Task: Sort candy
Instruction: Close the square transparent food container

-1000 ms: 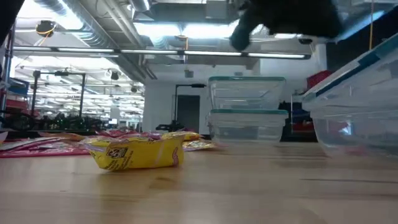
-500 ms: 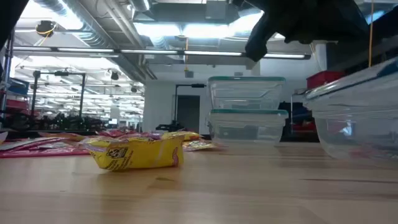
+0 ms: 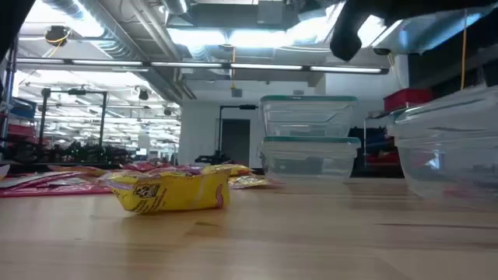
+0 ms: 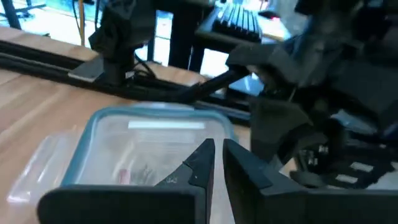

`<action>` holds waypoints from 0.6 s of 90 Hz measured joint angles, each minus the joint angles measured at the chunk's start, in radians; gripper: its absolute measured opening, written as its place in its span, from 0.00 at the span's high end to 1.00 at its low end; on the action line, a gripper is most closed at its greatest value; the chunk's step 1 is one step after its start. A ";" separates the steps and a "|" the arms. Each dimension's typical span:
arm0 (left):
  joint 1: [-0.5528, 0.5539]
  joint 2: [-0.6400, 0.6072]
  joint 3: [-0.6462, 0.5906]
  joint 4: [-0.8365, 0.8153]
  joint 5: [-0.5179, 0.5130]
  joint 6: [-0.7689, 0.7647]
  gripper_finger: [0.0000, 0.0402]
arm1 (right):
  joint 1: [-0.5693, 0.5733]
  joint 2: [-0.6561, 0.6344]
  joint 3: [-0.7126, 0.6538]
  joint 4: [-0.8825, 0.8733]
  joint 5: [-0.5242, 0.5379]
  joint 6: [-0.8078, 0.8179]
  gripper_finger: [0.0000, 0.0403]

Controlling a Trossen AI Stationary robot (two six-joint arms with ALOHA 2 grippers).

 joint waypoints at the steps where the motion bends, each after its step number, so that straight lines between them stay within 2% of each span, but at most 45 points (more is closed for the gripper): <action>1: 0.001 0.003 0.004 0.000 0.004 0.000 0.96 | 0.000 0.000 0.000 0.004 0.000 -0.004 0.74; 14: 0.012 0.045 0.059 -0.002 0.043 0.003 0.96 | 0.000 -0.001 0.001 0.044 -0.040 -0.092 0.61; 25: 0.023 0.088 0.104 -0.005 0.092 0.001 0.96 | 0.000 -0.005 0.034 0.019 -0.108 -0.130 0.54; 42: 0.036 0.104 0.113 -0.027 0.108 -0.014 0.96 | 0.002 -0.008 0.120 -0.070 -0.202 -0.067 0.52; 54: 0.046 0.103 0.113 -0.030 0.121 -0.016 0.96 | 0.022 -0.008 0.117 -0.088 -0.274 0.033 0.52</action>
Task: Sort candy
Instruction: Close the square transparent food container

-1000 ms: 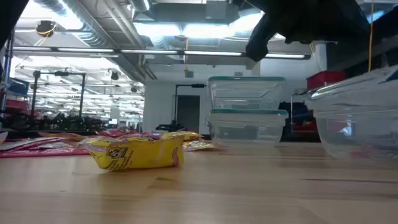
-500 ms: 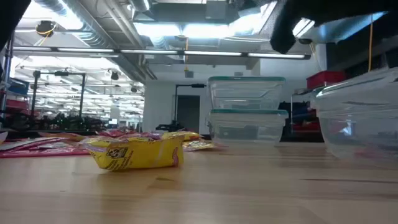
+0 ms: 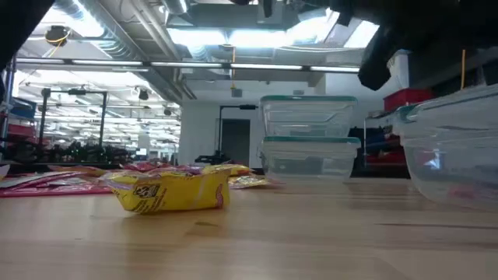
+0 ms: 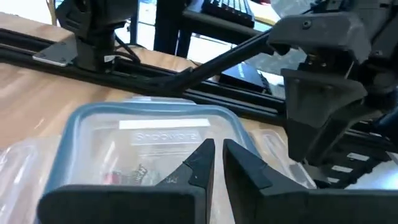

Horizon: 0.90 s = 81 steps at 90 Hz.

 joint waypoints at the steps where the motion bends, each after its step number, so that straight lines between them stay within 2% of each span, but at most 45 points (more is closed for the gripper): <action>1: 0.002 0.000 0.000 0.000 0.005 -0.001 0.96 | 0.003 0.000 -0.002 -0.001 -0.006 0.011 0.52; 19: 0.019 0.002 0.000 -0.003 0.084 -0.003 0.96 | 0.068 0.000 -0.060 -0.026 -0.056 0.271 0.52; 30: 0.025 0.004 0.000 0.011 0.124 0.016 0.96 | 0.077 -0.002 -0.103 -0.048 -0.058 0.364 0.52; 53: 0.030 0.026 0.001 0.017 0.152 0.011 0.96 | 0.037 -0.001 -0.164 -0.054 0.008 0.353 0.52; 81: 0.029 0.020 0.004 -0.210 0.149 -0.060 0.96 | -0.019 0.000 -0.152 -0.035 0.068 0.196 0.52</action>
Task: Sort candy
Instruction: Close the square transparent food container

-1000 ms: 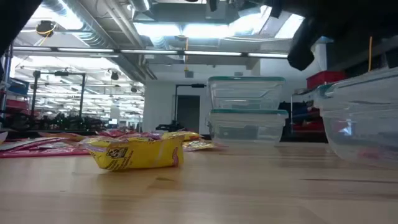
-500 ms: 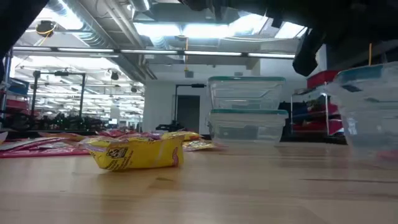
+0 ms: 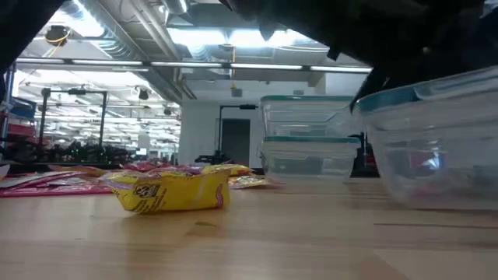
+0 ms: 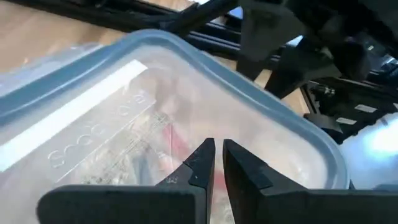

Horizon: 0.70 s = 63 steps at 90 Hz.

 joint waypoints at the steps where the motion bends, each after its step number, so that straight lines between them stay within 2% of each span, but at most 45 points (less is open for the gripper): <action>1: -0.001 0.000 0.000 -0.005 0.003 0.000 0.96 | 0.000 0.000 0.002 0.001 0.004 -0.005 0.52; 12: -0.015 -0.003 0.001 -0.050 0.007 -0.003 0.96 | 0.005 -0.005 0.024 -0.011 0.054 -0.033 0.52; 27: -0.023 -0.003 0.000 -0.084 0.012 -0.004 0.96 | 0.004 -0.013 0.027 -0.005 0.035 -0.015 0.52; 46: -0.029 -0.063 -0.001 -0.306 0.003 -0.008 0.96 | 0.004 -0.013 -0.059 0.057 0.008 0.056 0.52; 54: -0.032 -0.084 -0.003 -0.357 -0.012 0.003 0.96 | 0.003 -0.013 -0.101 0.101 0.042 0.087 0.52; 63: -0.033 -0.099 -0.004 -0.402 -0.010 0.022 0.96 | 0.003 -0.013 -0.105 0.105 0.138 0.111 0.52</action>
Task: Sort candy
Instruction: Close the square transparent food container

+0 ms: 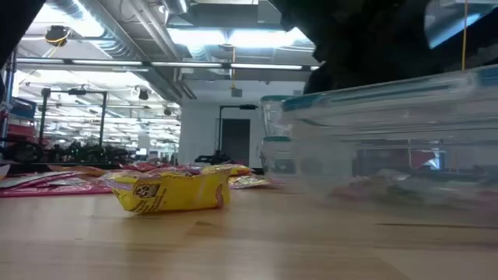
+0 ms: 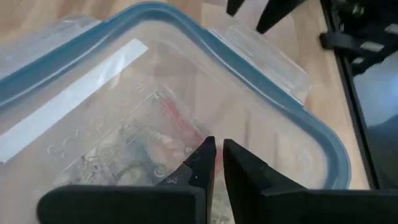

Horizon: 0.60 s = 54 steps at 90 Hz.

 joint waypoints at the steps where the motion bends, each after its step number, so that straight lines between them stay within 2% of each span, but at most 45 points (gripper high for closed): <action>1: 0.000 -0.001 0.000 -0.005 0.000 0.001 0.96 | 0.000 0.000 0.002 -0.002 0.013 0.002 0.52; 8: 0.000 -0.002 0.001 -0.028 0.002 0.001 0.96 | 0.000 -0.013 0.024 -0.011 0.093 -0.004 0.54; 14: 0.001 -0.005 -0.003 -0.057 0.000 -0.009 0.96 | 0.000 -0.041 0.043 -0.004 0.140 -0.037 0.60; 22: 0.007 -0.007 -0.033 -0.047 -0.003 -0.038 0.96 | -0.001 -0.075 0.048 -0.003 0.183 -0.051 0.74; 30: 0.009 -0.007 -0.049 -0.044 -0.007 -0.057 0.96 | -0.015 -0.091 0.048 -0.002 0.210 -0.070 0.93; 33: 0.009 -0.007 -0.055 -0.034 -0.007 -0.058 0.96 | -0.025 -0.091 0.048 0.000 0.213 -0.075 0.96; 43: 0.009 -0.007 -0.056 -0.033 -0.016 -0.060 0.96 | -0.087 -0.090 0.027 0.064 0.207 -0.105 0.97; 54: 0.008 -0.007 -0.057 -0.032 -0.029 -0.061 0.96 | -0.166 -0.090 -0.028 0.212 0.166 -0.215 0.99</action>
